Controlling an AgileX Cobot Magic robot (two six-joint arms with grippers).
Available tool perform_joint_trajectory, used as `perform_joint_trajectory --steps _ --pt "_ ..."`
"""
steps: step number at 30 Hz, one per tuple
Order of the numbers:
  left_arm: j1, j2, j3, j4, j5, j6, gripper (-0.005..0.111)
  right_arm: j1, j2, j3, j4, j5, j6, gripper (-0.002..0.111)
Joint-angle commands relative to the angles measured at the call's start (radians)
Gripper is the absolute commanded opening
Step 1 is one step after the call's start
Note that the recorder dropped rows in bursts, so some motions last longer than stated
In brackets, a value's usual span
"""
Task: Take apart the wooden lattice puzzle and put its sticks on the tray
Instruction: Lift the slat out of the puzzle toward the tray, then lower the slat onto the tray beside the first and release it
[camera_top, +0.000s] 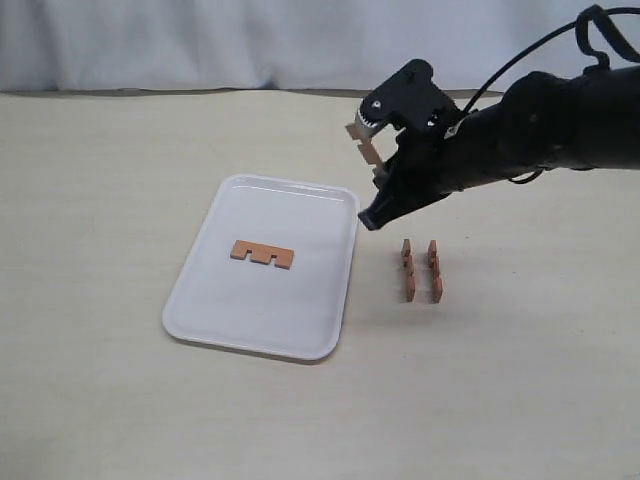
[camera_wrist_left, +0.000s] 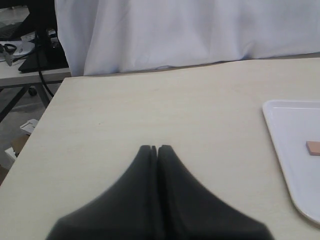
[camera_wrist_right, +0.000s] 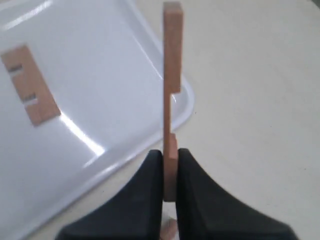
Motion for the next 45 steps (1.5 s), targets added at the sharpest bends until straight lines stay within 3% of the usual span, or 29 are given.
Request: perform_joint_trajectory --steps 1,9,14,21,28,40,45 --pt "0.0 -0.004 0.002 0.001 -0.008 0.001 0.0 0.005 0.029 0.0 0.225 -0.072 0.007 0.004" --pt "0.0 -0.004 0.002 0.001 -0.008 0.001 0.0 0.152 0.078 0.0 0.227 -0.177 -0.043 0.004" --pt "0.0 -0.004 0.002 0.001 -0.008 0.001 0.0 0.254 0.118 0.0 0.227 -0.214 -0.177 0.004" --pt "0.0 -0.004 0.002 0.001 -0.008 0.001 0.0 0.334 0.175 0.0 0.227 -0.323 -0.187 0.005" --pt "0.0 -0.004 0.002 0.001 -0.008 0.001 0.0 0.347 0.217 0.0 0.227 -0.468 -0.187 0.005" --pt "0.0 -0.004 0.002 0.001 -0.008 0.001 0.0 0.347 0.26 0.0 0.227 -0.471 -0.187 0.005" --pt "0.0 -0.004 0.002 0.001 -0.008 0.001 0.0 0.347 0.266 0.0 0.227 -0.469 -0.187 0.02"
